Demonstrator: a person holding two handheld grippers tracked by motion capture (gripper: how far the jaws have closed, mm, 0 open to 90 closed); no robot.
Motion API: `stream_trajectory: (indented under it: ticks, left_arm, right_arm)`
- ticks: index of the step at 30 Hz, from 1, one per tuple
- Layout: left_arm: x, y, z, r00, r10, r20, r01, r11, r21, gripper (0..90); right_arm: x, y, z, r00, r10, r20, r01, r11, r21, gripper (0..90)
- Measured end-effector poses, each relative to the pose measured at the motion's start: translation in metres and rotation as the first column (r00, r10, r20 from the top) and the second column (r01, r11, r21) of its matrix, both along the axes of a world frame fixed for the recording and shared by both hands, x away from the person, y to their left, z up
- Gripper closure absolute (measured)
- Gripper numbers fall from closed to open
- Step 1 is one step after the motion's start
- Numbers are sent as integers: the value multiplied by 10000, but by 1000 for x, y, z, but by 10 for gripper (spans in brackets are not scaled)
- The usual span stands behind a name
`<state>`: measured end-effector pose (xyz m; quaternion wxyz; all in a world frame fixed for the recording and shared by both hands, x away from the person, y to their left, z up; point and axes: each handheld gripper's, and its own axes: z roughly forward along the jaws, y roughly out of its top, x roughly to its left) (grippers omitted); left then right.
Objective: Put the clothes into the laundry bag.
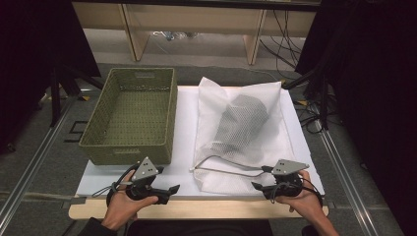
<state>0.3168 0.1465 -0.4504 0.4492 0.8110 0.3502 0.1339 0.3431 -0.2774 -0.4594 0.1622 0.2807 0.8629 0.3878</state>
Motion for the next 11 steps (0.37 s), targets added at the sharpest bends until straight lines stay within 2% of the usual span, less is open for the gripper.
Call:
stream_trajectory:
  ticks: [2, 3, 6, 9, 10, 11]
  left_arm:
    - [0, -1, 0, 10000, -77, -55, 77, 9999, -117, 170]
    - [0, -2, 0, 9999, -102, -67, 102, 9999, -117, 170]
    - [0, -3, 0, 9999, -90, -109, 90, 10000, -6, 170]
    - [1, -2, -1, 9998, -74, -161, 72, 9999, -120, 170]
    - [2, 0, -1, 9997, -216, -152, 219, 9995, 222, 170]
    - [1, -1, -1, 9998, -74, -173, 77, 9998, 176, 170]
  right_arm:
    - [2, 1, 0, 10000, 72, 60, -72, 10000, -24, 322]
    - [1, 1, 0, 10000, 21, -66, -22, 10000, -17, 322]
    - [2, 2, 0, 9997, 72, 243, -68, 9999, -143, 322]
    - [1, 1, 1, 9996, 9, 277, -8, 10000, -39, 322]
    - [2, 1, 1, 9995, -1, 302, 3, 10000, -76, 322]
    - [2, 1, 1, 9997, 9, 244, -7, 10000, -62, 322]
